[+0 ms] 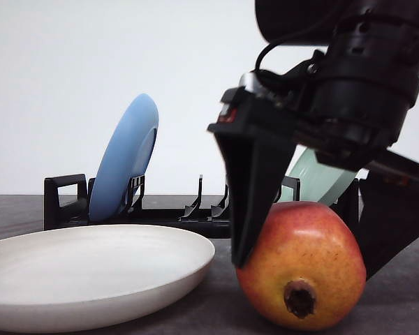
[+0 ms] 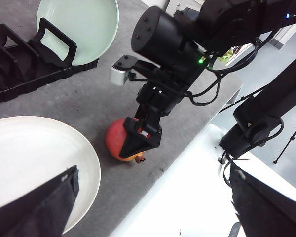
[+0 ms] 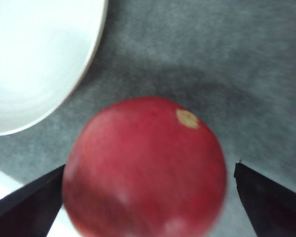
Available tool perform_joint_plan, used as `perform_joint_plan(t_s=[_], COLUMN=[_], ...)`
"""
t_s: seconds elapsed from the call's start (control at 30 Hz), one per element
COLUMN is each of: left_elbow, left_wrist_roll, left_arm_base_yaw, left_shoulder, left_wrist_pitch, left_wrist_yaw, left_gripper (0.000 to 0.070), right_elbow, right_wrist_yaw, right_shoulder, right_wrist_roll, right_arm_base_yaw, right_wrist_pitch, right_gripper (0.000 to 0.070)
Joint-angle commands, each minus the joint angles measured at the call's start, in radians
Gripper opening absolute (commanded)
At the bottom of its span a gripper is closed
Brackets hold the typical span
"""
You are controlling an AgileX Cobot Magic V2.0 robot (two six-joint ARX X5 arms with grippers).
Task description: Place pomegranate in white plate
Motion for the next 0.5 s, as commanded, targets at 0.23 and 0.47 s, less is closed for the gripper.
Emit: perform_joint_plan(t_s=[0.23,0.47], left_elbow=[0.013,0.013], left_wrist_roll=[-0.008,-0.008], left_arm_base_yaw=[-0.013,-0.013], left_shoulder=[0.004,0.004], left_wrist_pitch=[0.010,0.010], left_wrist_yaw=[-0.003,-0.003], left_gripper=[0.0592,0.0592], right_elbow=[0.016,0.023], right_wrist_yaw=[0.042,0.049], right_shoulder=[0.068,0.067], right_wrist_roll=[-0.019,-0.048], right_arm_base_yaw=[0.025,0.024], right_wrist_pitch=[0.009,0.000], right_gripper=[0.0683,0.0582])
